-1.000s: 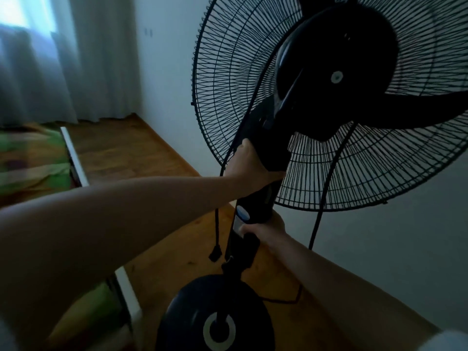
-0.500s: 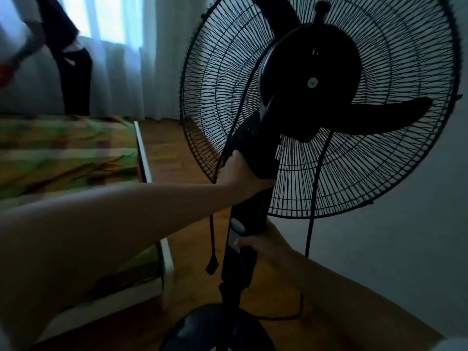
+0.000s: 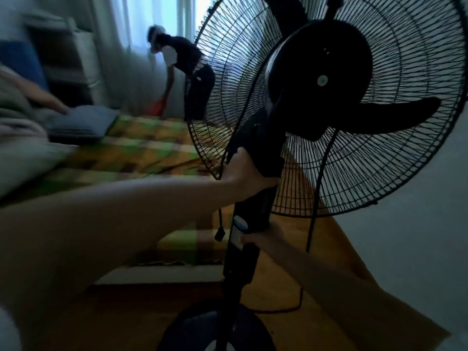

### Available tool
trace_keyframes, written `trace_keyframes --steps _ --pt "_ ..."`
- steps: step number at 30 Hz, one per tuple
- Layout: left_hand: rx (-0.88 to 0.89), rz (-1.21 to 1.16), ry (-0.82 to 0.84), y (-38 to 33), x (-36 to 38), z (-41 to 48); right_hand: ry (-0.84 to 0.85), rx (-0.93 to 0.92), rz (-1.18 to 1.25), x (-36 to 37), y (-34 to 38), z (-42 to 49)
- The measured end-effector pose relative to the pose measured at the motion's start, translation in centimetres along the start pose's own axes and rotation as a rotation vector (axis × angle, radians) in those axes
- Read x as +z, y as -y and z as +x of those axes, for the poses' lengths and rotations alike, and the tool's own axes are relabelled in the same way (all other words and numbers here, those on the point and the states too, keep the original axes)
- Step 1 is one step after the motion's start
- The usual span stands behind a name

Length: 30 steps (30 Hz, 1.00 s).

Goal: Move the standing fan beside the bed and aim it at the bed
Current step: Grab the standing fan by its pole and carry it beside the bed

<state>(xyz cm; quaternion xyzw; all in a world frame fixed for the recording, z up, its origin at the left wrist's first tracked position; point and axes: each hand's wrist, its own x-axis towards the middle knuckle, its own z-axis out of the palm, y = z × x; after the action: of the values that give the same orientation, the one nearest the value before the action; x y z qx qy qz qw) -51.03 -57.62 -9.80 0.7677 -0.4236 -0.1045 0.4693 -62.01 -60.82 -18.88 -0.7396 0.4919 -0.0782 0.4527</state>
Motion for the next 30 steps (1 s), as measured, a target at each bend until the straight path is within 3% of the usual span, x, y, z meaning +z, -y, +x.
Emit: trace_keyframes --steps 10,15,21,27,30 --pt "-0.140 0.171 -0.273 10.7 -18.8 -4.3 0.304 -0.181 -0.026 17.8 12.3 -2.3" --pt "-0.204 0.241 -0.396 16.5 -28.3 -6.9 0.443 -0.215 0.075 27.5 17.9 -3.8" --pt "-0.245 0.354 -0.532 23.2 -39.4 -10.5 0.552 -0.341 -0.045 38.5 25.0 -7.3" --pt "-0.357 0.492 -0.600 29.2 -48.9 -13.7 0.703 -0.457 -0.118 48.9 30.7 -10.3" --pt "-0.493 0.513 -0.672 32.0 -52.3 -15.6 0.788 -0.504 -0.096 53.7 32.5 -11.8"
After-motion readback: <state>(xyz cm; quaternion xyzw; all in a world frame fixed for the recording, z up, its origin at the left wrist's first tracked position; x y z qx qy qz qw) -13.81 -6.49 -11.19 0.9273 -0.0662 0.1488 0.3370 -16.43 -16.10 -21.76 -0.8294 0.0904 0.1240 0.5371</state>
